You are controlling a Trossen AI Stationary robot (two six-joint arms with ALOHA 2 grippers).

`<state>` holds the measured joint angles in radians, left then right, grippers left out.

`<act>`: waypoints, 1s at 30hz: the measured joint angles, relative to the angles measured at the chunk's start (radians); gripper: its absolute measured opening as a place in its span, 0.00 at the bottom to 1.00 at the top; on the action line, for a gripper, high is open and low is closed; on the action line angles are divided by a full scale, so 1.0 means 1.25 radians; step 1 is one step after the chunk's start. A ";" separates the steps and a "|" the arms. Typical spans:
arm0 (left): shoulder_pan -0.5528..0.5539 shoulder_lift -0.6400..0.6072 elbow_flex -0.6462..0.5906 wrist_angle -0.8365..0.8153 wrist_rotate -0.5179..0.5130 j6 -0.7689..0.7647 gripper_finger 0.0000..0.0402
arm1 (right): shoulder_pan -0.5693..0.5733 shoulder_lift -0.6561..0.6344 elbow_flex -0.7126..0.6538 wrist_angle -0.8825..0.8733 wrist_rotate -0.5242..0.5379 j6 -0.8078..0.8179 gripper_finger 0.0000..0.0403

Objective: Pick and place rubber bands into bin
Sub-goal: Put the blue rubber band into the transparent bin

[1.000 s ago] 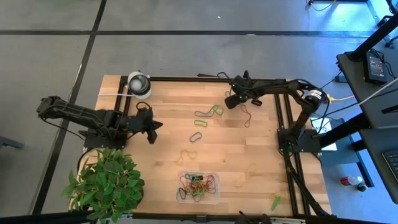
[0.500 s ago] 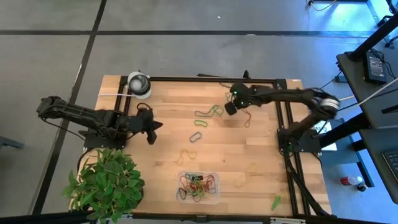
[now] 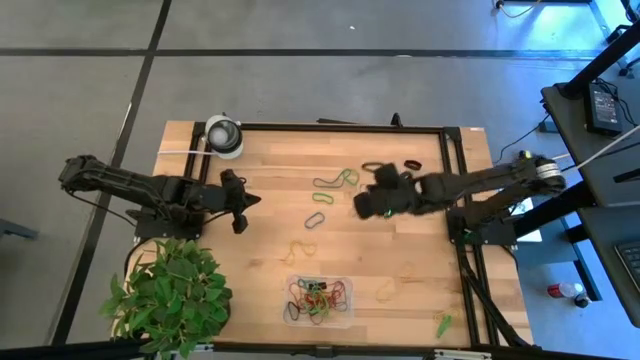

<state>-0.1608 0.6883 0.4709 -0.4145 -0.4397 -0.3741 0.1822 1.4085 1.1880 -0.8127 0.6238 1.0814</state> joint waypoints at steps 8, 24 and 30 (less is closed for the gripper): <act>0.000 -0.008 0.000 -0.002 -0.003 0.057 0.00 | 0.196 0.277 0.381 -0.190 0.065 0.157 0.00; 0.000 -0.008 0.000 -0.004 -0.003 0.065 0.00 | 0.321 0.692 0.874 -0.327 -0.171 0.275 0.00; 0.000 -0.008 0.000 -0.004 0.000 0.065 0.00 | 0.307 0.773 0.874 -0.353 -0.323 0.307 0.00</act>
<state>-0.1608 0.6785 0.4709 -0.4198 -0.4397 -0.2924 0.5655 2.3754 2.2810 -1.2542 0.2204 1.4646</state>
